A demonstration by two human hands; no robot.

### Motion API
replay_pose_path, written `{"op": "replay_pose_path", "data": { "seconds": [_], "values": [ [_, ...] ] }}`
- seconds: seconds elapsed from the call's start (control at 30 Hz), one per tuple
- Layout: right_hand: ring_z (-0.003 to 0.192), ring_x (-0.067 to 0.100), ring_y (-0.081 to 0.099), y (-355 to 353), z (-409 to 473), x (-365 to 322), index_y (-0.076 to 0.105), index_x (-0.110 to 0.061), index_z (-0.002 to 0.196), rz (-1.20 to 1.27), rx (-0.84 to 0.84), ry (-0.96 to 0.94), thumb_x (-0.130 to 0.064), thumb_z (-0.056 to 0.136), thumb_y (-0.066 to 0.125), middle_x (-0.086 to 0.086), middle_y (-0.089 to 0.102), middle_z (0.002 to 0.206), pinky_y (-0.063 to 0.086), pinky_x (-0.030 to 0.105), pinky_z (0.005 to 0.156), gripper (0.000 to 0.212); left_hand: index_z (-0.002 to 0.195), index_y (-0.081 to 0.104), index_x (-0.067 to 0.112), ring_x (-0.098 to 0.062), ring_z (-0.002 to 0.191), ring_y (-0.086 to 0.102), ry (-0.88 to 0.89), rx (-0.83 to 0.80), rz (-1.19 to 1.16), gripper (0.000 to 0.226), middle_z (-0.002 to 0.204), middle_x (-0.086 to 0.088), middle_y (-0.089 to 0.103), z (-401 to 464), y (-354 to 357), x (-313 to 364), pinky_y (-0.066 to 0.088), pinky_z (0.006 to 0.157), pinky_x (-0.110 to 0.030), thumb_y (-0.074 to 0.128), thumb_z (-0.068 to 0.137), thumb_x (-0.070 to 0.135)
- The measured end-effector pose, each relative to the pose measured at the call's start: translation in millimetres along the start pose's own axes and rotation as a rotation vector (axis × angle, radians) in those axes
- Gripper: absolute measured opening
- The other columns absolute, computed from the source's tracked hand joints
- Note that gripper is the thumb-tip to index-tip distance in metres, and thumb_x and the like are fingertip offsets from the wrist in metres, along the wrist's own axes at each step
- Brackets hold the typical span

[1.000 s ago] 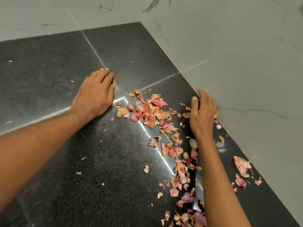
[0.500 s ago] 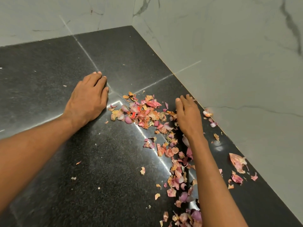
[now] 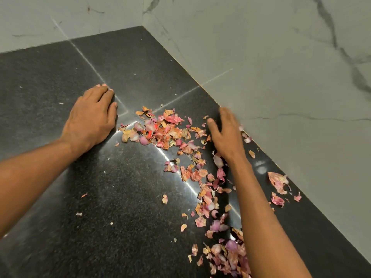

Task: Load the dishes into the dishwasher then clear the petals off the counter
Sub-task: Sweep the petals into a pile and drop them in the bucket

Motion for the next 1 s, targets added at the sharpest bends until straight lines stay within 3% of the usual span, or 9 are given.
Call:
{"op": "replay_pose_path", "data": {
  "seconds": [0.1, 0.17, 0.23, 0.4, 0.57, 0.7, 0.87, 0.93, 1.0],
  "values": [
    [0.112, -0.002, 0.059, 2, -5, -11, 0.068, -0.018, 0.131, 0.234, -0.09, -0.126, -0.038, 0.108, 0.049, 0.0, 0.068, 0.132, 0.046, 0.026, 0.1, 0.036, 0.137, 0.052, -0.002, -0.04, 0.134, 0.044, -0.002, 0.009, -0.002, 0.04, 0.142, -0.023, 0.051, -1, 0, 0, 0.037, 0.112, -0.051, 0.05, 0.103, 0.019],
    [0.097, -0.006, 0.062, -9, -6, -12, 0.073, -0.02, 0.125, 0.344, 0.126, -0.077, -0.034, 0.108, 0.052, -0.006, 0.073, 0.12, 0.052, 0.023, 0.087, 0.031, 0.136, 0.052, -0.003, -0.039, 0.134, 0.044, 0.003, 0.023, 0.004, 0.04, 0.141, -0.023, 0.051, -2, 1, -1, 0.037, 0.112, -0.051, 0.05, 0.103, 0.019],
    [0.113, 0.001, 0.059, -14, -3, 2, 0.068, -0.019, 0.132, 0.293, 0.25, 0.027, -0.034, 0.108, 0.048, -0.004, 0.067, 0.128, 0.05, 0.034, 0.099, 0.034, 0.135, 0.052, -0.003, -0.04, 0.133, 0.045, 0.016, 0.033, 0.011, 0.038, 0.14, -0.024, 0.052, -2, 2, -1, 0.038, 0.111, -0.051, 0.049, 0.104, 0.019],
    [0.157, 0.015, 0.007, 9, -17, 1, 0.026, -0.025, 0.162, -0.017, -0.221, 0.017, -0.062, 0.107, 0.022, 0.001, 0.016, 0.171, 0.003, 0.047, 0.129, 0.067, 0.137, 0.046, -0.006, -0.041, 0.136, 0.041, 0.018, -0.029, 0.055, 0.054, 0.143, -0.027, 0.047, 0, 6, -5, 0.033, 0.117, -0.049, 0.031, 0.106, 0.035],
    [0.134, -0.001, 0.052, 4, -25, -33, 0.054, -0.028, 0.148, 0.516, -0.071, -0.017, -0.048, 0.11, 0.036, -0.014, 0.06, 0.142, 0.043, 0.036, 0.115, 0.047, 0.159, 0.019, 0.01, -0.032, 0.156, 0.007, -0.098, -0.199, 0.093, 0.081, 0.167, -0.017, 0.013, -13, 13, 38, 0.003, 0.125, -0.055, 0.0, 0.102, 0.065],
    [0.152, 0.008, 0.03, 12, -2, -42, 0.045, -0.033, 0.154, 0.486, -0.054, 0.088, -0.055, 0.109, 0.03, -0.009, 0.041, 0.161, 0.024, 0.045, 0.127, 0.052, 0.161, 0.004, 0.02, -0.022, 0.155, -0.008, -0.008, -0.266, -0.034, 0.081, 0.168, -0.008, -0.002, -32, 22, 95, -0.004, 0.125, -0.054, -0.01, 0.098, 0.069],
    [0.159, 0.016, 0.005, 44, 7, -72, 0.036, -0.031, 0.158, 0.174, -0.386, -0.223, -0.051, 0.108, 0.025, 0.002, 0.021, 0.17, -0.004, 0.046, 0.129, 0.056, 0.139, 0.054, 0.025, -0.011, 0.125, 0.058, -0.059, -0.176, -0.658, 0.056, 0.133, -0.005, 0.064, -45, 6, 126, 0.038, 0.114, -0.049, 0.017, 0.108, 0.054],
    [0.157, 0.011, 0.016, 43, -5, -75, 0.044, -0.027, 0.155, 0.274, -0.43, -0.29, -0.037, 0.11, 0.031, -0.001, 0.032, 0.166, 0.003, 0.037, 0.13, 0.048, 0.116, 0.065, 0.028, -0.006, 0.087, 0.069, -0.198, -0.011, -0.919, 0.04, 0.103, 0.0, 0.07, -40, -7, 121, 0.057, 0.085, -0.036, 0.03, 0.11, 0.047],
    [0.145, 0.006, 0.042, 33, -27, -68, 0.06, -0.024, 0.144, 0.351, -0.386, -0.276, -0.029, 0.109, 0.039, -0.005, 0.054, 0.152, 0.027, 0.031, 0.125, 0.041, 0.11, 0.069, 0.023, -0.006, 0.095, 0.066, -0.194, 0.118, -0.775, 0.044, 0.111, 0.003, 0.066, -29, -11, 108, 0.054, 0.086, -0.032, 0.031, 0.11, 0.045]
  ]
}}
Point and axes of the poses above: each hand's wrist, its own z-axis towards the middle knuckle, its own y-axis out of the palm, x = y × z, the point moved 2 cm from there along z, towards the middle knuckle
